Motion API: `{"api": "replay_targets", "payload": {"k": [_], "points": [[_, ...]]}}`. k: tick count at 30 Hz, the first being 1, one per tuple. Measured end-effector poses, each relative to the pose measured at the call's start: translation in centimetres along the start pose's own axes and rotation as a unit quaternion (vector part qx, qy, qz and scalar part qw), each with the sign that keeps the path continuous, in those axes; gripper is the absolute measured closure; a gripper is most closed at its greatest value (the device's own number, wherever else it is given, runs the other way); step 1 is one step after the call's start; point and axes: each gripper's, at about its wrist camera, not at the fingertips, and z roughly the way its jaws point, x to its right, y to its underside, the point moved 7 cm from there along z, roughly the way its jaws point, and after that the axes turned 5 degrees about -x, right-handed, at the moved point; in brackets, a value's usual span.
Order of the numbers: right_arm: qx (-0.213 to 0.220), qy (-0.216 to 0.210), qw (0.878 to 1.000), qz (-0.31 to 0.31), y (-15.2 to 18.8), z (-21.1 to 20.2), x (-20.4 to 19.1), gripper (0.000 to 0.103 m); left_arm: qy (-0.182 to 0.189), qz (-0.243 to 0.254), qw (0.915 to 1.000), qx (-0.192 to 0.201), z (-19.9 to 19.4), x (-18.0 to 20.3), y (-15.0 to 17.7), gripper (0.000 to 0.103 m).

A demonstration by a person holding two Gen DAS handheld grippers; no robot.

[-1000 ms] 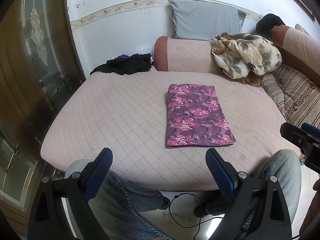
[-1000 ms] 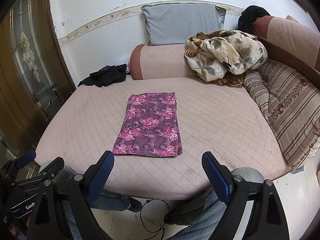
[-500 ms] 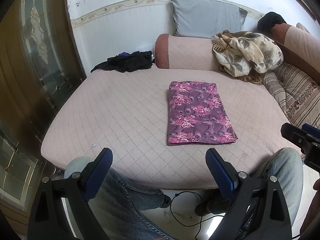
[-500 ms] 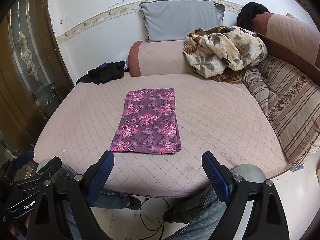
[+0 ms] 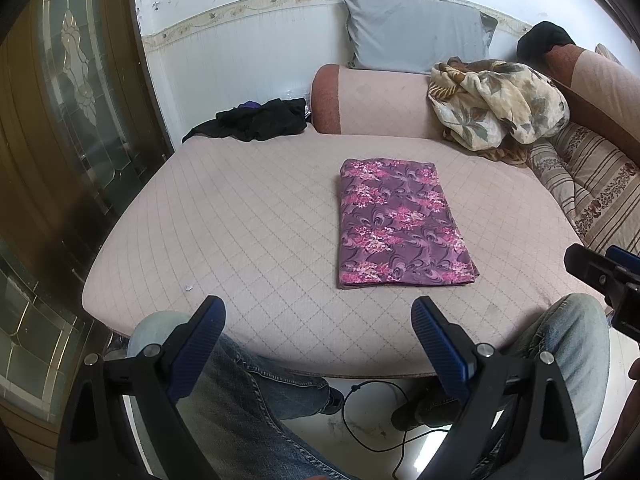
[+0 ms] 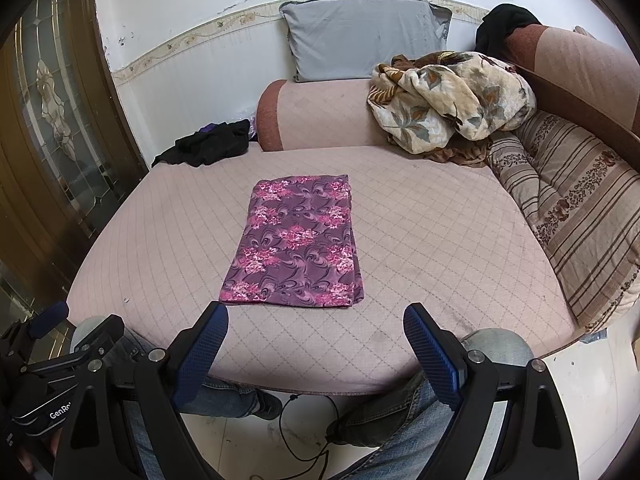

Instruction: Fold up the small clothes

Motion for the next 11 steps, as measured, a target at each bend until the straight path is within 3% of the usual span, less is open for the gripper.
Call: {"api": "replay_targets", "payload": {"k": [11], "points": [[-0.010,-0.001,1.000,0.004,0.1,1.0,0.1,0.011,0.002,0.001,1.0000,-0.002,1.3,0.0,0.2,0.009]]}}
